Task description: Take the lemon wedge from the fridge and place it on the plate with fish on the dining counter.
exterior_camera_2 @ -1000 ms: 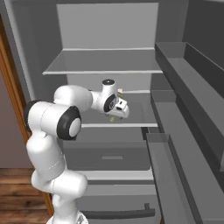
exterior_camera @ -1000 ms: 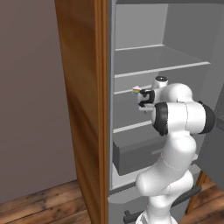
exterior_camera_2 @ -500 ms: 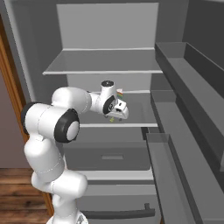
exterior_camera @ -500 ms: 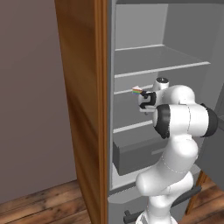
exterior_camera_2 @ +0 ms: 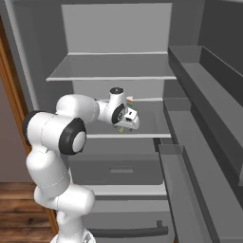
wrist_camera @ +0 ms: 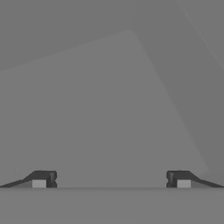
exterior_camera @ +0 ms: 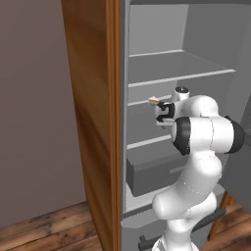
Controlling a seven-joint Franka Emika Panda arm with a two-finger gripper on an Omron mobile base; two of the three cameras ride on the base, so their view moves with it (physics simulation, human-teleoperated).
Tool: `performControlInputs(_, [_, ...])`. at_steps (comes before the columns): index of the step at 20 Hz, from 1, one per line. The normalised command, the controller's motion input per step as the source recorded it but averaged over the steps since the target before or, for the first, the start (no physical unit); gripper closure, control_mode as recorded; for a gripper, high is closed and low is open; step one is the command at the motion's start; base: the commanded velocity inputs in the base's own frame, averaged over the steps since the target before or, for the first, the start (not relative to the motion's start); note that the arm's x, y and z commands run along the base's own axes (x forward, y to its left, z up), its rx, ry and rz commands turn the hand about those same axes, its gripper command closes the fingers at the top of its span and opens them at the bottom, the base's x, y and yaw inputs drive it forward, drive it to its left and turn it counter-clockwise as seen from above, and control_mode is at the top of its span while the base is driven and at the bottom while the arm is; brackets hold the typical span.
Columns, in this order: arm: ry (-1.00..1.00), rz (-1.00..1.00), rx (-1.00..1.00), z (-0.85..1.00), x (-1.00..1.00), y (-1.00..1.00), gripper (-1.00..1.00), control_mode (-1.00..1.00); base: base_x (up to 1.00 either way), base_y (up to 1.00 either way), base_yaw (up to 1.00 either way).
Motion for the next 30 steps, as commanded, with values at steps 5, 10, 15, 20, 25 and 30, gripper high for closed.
performControlInputs(5, [0.02, 0.00, 0.00, -0.24, 0.00, 0.01, -1.00, -1.00, 0.00, 0.00, 0.00])
performControlInputs(10, [0.02, 0.00, 0.00, -0.19, -0.08, 0.01, -1.00, -1.00, 0.00, 0.00, 0.00])
performControlInputs(15, [0.02, 0.00, 0.00, -0.01, 0.00, 0.00, -1.00, -1.00, 0.00, 0.00, 0.00])
performControlInputs(20, [0.05, 0.00, 0.00, -0.24, -0.14, 0.04, -1.00, -1.00, 0.00, 0.00, 0.00])
performControlInputs(25, [0.00, 0.00, 0.00, -0.09, -0.10, 0.03, -1.00, -1.00, 0.00, 0.00, 0.00])
performControlInputs(30, [-0.01, 0.00, 0.00, -0.02, -0.32, 0.01, -1.00, -1.00, 0.00, 0.00, 0.00])
